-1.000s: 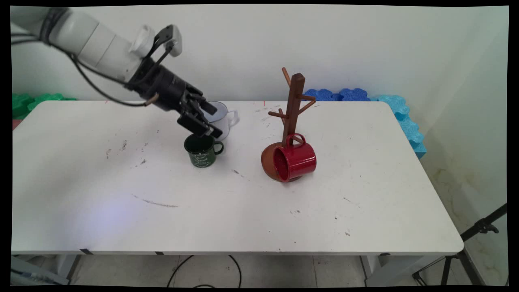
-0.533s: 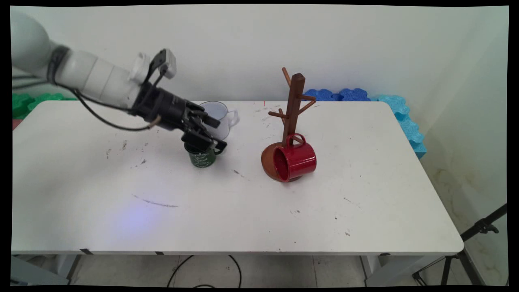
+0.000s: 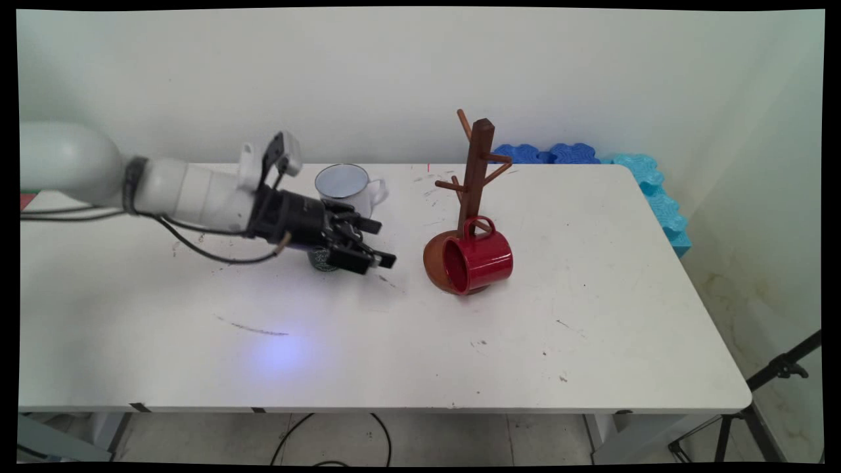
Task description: Pick up the red mug from the rack
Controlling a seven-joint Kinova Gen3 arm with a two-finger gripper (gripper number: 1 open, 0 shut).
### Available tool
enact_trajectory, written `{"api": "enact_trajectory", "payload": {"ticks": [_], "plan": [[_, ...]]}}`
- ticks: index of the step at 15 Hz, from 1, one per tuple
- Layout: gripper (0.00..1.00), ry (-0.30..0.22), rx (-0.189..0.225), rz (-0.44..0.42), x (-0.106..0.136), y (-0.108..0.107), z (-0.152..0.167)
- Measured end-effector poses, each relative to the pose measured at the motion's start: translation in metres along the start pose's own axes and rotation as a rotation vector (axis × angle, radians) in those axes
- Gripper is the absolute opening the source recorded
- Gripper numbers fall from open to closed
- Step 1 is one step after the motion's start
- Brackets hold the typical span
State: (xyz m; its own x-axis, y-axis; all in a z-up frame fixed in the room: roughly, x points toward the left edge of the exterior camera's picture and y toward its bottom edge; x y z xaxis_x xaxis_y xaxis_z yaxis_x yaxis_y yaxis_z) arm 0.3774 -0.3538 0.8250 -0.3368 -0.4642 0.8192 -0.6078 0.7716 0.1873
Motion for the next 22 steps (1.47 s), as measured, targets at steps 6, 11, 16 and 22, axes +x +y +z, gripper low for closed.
{"api": "enact_trajectory", "payload": {"ticks": [6, 11, 16, 22], "plan": [[1.0, 0.08, -0.01, -0.011, -0.022, 0.012, 0.031], [1.0, 0.144, -0.017, -0.016, -0.032, 0.023, 0.055], [1.0, 0.188, -0.02, -0.022, -0.034, 0.033, 0.072], [1.0, 0.217, -0.013, -0.029, -0.034, 0.039, 0.094]]}}
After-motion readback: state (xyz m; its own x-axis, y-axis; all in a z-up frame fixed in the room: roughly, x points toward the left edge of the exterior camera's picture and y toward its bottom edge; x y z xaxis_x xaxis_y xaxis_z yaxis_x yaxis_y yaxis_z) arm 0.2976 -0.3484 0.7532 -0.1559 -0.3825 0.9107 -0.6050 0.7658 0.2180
